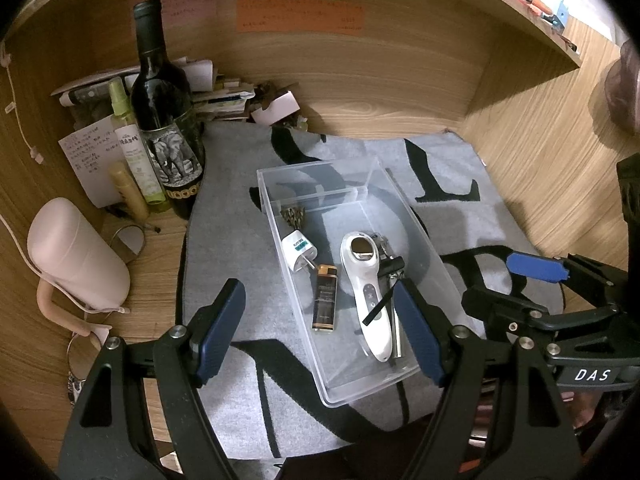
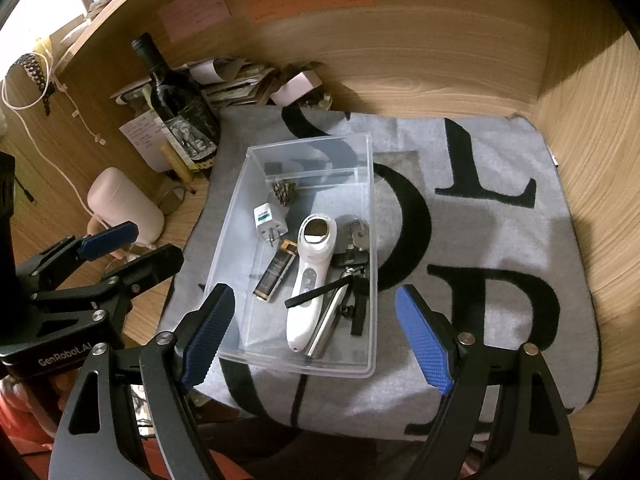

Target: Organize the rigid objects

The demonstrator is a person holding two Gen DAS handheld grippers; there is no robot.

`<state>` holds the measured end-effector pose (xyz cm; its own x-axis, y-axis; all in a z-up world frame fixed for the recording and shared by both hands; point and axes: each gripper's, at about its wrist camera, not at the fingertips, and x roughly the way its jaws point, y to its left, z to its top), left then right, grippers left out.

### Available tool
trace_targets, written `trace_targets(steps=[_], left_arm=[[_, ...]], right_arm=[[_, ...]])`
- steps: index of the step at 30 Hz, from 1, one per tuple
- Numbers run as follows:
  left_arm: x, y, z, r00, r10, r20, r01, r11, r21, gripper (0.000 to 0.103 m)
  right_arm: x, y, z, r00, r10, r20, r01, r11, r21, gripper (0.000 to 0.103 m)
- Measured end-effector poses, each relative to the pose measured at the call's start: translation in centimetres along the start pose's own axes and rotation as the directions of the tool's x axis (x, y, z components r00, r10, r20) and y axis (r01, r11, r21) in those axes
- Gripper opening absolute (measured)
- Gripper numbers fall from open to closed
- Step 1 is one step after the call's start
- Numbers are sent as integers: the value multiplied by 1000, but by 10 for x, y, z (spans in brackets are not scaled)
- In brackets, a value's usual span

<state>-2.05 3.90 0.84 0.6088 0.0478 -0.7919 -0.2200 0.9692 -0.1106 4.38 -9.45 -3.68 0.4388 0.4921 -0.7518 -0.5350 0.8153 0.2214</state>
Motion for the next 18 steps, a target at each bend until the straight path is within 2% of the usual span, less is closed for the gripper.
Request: trace_targets(steps=[18], left_arm=[[2,0,0,1000,0,-4,0,1000,1,76]], right_arm=[[4,2,1,1000,0,-8,0,1000,20,81]])
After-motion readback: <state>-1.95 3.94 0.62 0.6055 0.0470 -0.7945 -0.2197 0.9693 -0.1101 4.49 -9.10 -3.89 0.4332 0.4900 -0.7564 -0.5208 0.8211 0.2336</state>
